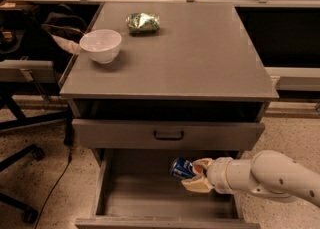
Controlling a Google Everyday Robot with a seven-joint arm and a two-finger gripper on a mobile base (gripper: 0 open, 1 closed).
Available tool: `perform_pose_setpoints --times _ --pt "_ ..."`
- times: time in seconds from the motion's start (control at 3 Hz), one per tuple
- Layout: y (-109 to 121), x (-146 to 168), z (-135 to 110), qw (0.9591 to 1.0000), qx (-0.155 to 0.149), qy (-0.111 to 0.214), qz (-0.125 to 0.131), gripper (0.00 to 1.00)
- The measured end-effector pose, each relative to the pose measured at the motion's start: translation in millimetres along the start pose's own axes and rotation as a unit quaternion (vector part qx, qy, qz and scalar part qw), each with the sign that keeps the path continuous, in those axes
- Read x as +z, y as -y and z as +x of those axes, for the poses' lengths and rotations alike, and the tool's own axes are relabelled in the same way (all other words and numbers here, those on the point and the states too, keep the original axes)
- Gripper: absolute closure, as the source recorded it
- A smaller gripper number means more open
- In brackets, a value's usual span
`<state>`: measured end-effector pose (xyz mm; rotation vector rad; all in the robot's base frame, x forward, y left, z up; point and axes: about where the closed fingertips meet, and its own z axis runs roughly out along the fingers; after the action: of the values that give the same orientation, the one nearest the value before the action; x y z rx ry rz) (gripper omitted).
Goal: Place pepsi can into middle drawer
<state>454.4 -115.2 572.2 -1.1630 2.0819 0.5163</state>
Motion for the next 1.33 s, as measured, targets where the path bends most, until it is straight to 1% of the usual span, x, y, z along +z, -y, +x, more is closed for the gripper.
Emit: perform_pose_setpoints --times 0.33,0.67,1.0,1.33 --pt "3 12 10 0.9998 0.01 -0.014 -0.005 1.0" --pt "4 24 25 0.9991 0.022 -0.035 -0.01 1.0" --pt "5 43 46 0.9966 0.039 -0.069 -0.022 1.0" --pt "4 53 59 0.9945 0.05 -0.088 -0.028 1.0"
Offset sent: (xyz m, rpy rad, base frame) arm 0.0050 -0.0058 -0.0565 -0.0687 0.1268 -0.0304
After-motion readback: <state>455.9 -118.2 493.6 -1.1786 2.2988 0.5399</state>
